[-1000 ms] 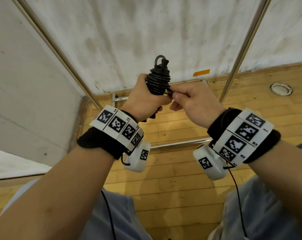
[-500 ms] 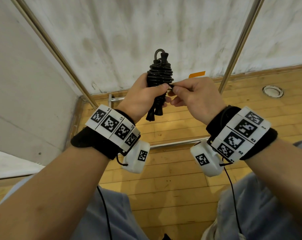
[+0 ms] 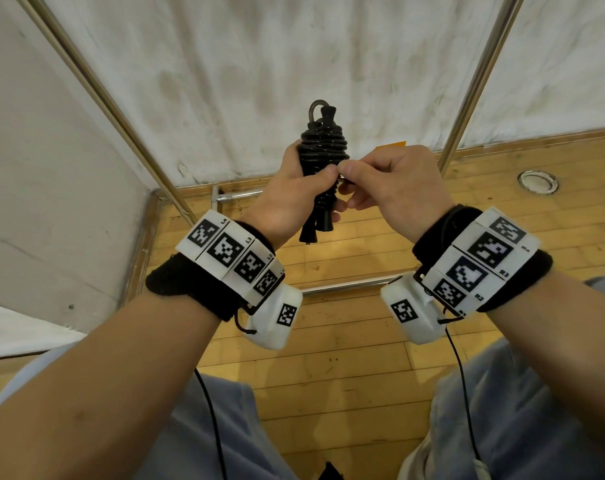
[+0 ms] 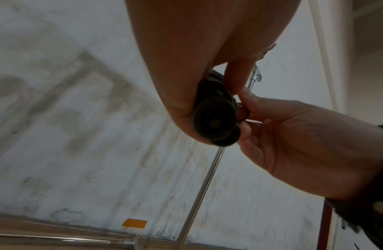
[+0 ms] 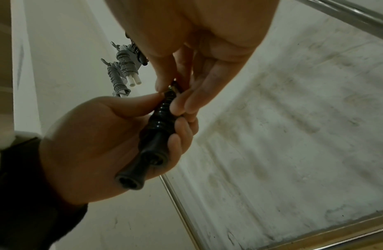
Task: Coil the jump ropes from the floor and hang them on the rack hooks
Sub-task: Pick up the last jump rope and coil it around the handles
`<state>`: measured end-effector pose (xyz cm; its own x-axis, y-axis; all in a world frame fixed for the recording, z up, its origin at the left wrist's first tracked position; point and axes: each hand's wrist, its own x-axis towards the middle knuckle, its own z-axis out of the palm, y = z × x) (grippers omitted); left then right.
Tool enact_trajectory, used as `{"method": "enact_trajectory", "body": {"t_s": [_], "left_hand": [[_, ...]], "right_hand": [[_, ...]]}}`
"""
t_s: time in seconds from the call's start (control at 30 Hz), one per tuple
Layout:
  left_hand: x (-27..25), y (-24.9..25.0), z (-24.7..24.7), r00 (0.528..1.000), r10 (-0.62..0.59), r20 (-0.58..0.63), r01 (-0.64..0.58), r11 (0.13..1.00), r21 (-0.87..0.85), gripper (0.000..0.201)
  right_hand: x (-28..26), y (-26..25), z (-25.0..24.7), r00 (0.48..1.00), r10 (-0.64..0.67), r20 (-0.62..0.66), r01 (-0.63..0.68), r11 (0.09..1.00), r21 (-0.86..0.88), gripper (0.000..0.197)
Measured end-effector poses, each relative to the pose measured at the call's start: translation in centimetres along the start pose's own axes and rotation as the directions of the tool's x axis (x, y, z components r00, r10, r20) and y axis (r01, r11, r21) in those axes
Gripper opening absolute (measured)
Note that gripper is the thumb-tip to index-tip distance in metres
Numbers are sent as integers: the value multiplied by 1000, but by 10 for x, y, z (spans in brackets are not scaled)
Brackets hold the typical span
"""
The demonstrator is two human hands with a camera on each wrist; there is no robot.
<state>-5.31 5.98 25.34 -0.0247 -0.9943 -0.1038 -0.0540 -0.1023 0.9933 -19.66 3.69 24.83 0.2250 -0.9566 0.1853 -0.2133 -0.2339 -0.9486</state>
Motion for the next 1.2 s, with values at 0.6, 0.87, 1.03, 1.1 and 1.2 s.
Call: {"method": "enact_trajectory", "body": {"t_s": [0.6,0.87,1.03,1.1,1.2], "left_hand": [[-4,-4,-6,994,25,-110,-13,994,109,49],[-6,1,-6,998,68,-5,-67,990,125,43],[-7,-4,-11,991,116,-73,-94,964,249,51],[-8,-4,-11,988,129,-82,-102,957,273,43],[-11,-4,-8,985,145,-96,-114,955,273,38]], "right_hand": [[-3,5,0,990,-143,-19,139,981,-136,10],[0,9,2,967,-247,-59,228,945,-233,13],[2,4,-2,954,-296,-48,270,918,-292,7],[1,4,-2,948,-315,-37,285,897,-338,7],[0,2,-1,930,-368,2,335,845,-417,5]]}}
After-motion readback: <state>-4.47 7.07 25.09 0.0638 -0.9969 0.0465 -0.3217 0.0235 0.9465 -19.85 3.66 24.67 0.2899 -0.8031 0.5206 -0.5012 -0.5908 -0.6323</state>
